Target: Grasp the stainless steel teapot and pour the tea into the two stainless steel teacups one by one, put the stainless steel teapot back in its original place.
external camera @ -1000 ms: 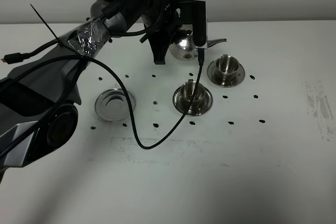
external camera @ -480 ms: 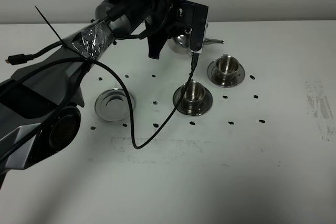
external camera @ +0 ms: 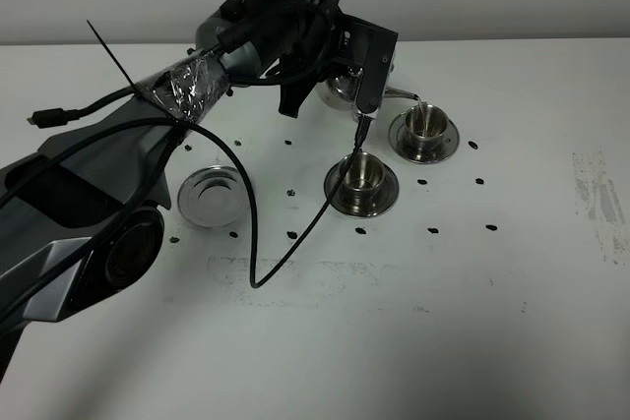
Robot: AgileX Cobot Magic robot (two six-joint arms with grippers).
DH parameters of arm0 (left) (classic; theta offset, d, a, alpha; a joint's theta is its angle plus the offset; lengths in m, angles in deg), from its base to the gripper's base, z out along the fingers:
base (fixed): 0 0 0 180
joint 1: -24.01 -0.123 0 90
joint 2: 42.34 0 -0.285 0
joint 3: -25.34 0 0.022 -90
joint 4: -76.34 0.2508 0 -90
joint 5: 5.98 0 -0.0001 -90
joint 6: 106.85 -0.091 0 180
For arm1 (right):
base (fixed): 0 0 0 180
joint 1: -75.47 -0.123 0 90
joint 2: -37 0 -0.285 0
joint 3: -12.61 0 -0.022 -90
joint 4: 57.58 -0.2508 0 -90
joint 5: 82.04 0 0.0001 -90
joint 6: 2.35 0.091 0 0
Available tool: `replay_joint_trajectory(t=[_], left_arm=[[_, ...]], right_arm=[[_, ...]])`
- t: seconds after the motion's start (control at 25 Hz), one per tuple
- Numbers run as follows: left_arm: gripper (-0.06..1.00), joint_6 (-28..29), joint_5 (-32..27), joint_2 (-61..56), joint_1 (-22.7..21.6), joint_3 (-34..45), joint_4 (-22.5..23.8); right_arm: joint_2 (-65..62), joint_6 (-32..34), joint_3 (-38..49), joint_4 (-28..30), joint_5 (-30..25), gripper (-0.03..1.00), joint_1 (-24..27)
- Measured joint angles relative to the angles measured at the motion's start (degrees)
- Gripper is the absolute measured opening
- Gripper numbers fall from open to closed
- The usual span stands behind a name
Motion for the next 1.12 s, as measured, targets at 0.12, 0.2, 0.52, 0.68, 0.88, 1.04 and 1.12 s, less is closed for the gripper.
replay_joint_trajectory(t=[0.12, 0.2, 0.52, 0.68, 0.88, 1.04, 1.12], left_arm=[[0.18, -0.1, 0.1, 0.2, 0.3, 0.0, 1.2], [0.18, -0.1, 0.2, 0.3, 0.5, 0.0, 1.9], [0.18, -0.1, 0.4, 0.5, 1.4, 0.0, 5.3], [0.18, -0.1, 0.6, 0.5, 1.8, 0.0, 6.6], [0.18, 0.1, 1.3, 0.5, 2.2, 0.0, 8.5], [0.18, 1.1, 1.6, 0.5, 2.6, 0.0, 9.9], [0.18, 1.3, 1.6, 0.5, 2.7, 0.0, 10.3]], right_arm=[[0.0, 0.0, 0.0, 0.0, 0.0, 0.33, 0.0], [0.0, 0.0, 0.0, 0.0, 0.0, 0.33, 0.0], [0.0, 0.0, 0.0, 0.0, 0.0, 0.33, 0.0], [0.0, 0.0, 0.0, 0.0, 0.0, 0.33, 0.0], [0.0, 0.0, 0.0, 0.0, 0.0, 0.33, 0.0], [0.0, 0.0, 0.0, 0.0, 0.0, 0.33, 0.0], [0.0, 0.0, 0.0, 0.0, 0.0, 0.33, 0.0]])
